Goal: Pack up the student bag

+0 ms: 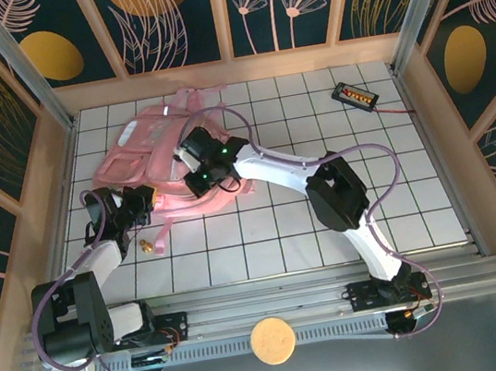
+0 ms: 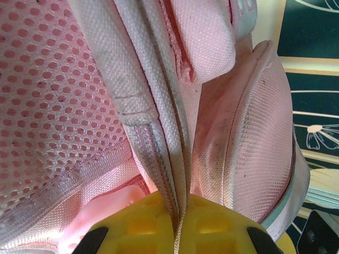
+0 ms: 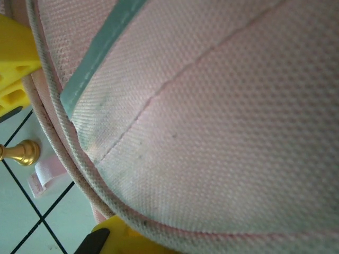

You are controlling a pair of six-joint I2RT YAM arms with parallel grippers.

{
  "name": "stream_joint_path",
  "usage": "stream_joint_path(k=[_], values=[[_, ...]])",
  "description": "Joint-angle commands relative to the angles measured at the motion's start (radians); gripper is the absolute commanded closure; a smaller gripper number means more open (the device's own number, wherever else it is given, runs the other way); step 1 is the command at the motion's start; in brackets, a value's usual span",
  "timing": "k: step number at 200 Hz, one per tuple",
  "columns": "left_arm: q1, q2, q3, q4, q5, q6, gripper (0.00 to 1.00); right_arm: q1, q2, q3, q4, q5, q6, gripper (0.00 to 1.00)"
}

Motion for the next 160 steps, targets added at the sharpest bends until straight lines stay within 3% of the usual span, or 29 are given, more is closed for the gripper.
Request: stream_joint_path(k=[1, 31, 57, 70, 78, 86, 89, 93, 131, 160], values=[[0.007, -0.024, 0.019, 0.047, 0.048, 0.011, 1.00, -0.005, -0.051, 0.009, -0.030, 0.050, -0.077, 1.00], [0.032, 0.031, 0.106, -0.020, 0.091, 0.099, 1.00, -0.016, -0.097, 0.022, -0.063, -0.050, -0.093, 1.00], [0.036, 0.098, 0.192, -0.051, 0.128, 0.155, 0.99, -0.027, -0.100, 0.008, -0.007, -0.188, 0.023, 1.00], [0.036, 0.099, 0.203, -0.046, 0.126, 0.151, 0.66, -0.037, -0.090, -0.011, 0.057, -0.251, 0.119, 1.00], [0.035, 0.092, 0.198, -0.038, 0.134, 0.142, 0.52, -0.043, -0.081, -0.016, 0.098, -0.286, 0.175, 1.00], [0.035, 0.074, 0.180, -0.038, 0.134, 0.133, 0.31, -0.046, -0.068, -0.011, 0.129, -0.311, 0.219, 1.00], [0.035, 0.064, 0.172, -0.037, 0.134, 0.126, 0.08, -0.047, -0.062, -0.006, 0.137, -0.317, 0.233, 1.00], [0.035, 0.048, 0.156, -0.032, 0.134, 0.116, 0.02, -0.047, -0.054, 0.002, 0.144, -0.321, 0.248, 1.00], [0.018, -0.111, -0.036, -0.003, 0.128, -0.003, 0.01, -0.046, 0.002, 0.101, 0.135, -0.352, 0.288, 1.00], [-0.067, -0.177, -0.143, 0.107, 0.033, -0.124, 0.01, -0.040, 0.007, 0.116, 0.112, -0.360, 0.277, 1.00]])
